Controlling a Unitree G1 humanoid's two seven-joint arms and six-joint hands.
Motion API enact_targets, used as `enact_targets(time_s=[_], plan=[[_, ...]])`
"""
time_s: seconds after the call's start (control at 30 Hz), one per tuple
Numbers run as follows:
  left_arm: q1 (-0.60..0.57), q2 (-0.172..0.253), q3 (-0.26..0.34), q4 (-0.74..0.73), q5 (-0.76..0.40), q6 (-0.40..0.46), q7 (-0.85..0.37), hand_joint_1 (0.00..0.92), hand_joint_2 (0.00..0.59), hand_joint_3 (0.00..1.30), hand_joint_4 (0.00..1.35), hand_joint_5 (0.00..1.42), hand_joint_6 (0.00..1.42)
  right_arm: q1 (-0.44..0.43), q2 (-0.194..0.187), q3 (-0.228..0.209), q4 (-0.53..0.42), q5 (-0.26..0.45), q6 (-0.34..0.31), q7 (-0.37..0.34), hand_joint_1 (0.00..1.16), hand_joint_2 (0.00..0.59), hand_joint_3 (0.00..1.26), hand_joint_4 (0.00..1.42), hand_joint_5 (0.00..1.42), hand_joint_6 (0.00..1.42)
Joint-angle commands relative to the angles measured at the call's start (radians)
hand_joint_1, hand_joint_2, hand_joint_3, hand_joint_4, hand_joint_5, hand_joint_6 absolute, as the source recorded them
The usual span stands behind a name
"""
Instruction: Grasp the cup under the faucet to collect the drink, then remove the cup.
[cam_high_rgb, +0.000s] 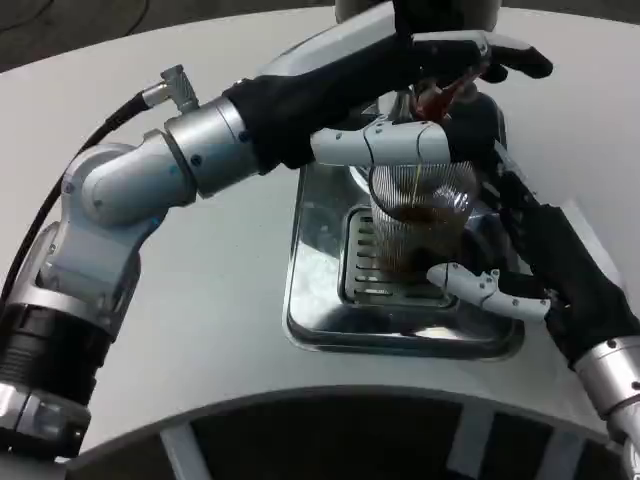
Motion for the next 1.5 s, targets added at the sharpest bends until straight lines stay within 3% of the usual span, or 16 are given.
enact_targets(time_s=[0.03,0.77,1.5], plan=[[0.001,0.002,-0.024,0.028,0.038,0.003,-0.015,0.000,0.105,0.25,0.15,0.17,0.10,-0.002,0.012,0.000,0.010,-0.007,-0.021,-0.029,0.79,0.193,0.04,0.05,0.12,0.00],[-0.031,-0.009,-0.043,0.080,0.056,-0.033,0.004,0.000,0.109,0.25,0.14,0.17,0.10,-0.041,0.011,0.007,0.063,-0.001,-0.013,-0.029,0.78,0.195,0.04,0.05,0.12,0.00],[-0.044,-0.017,-0.042,0.113,0.073,-0.055,0.014,0.000,0.109,0.25,0.15,0.17,0.10,-0.081,0.044,0.021,0.111,-0.001,-0.009,-0.035,0.77,0.206,0.04,0.06,0.12,0.00]])
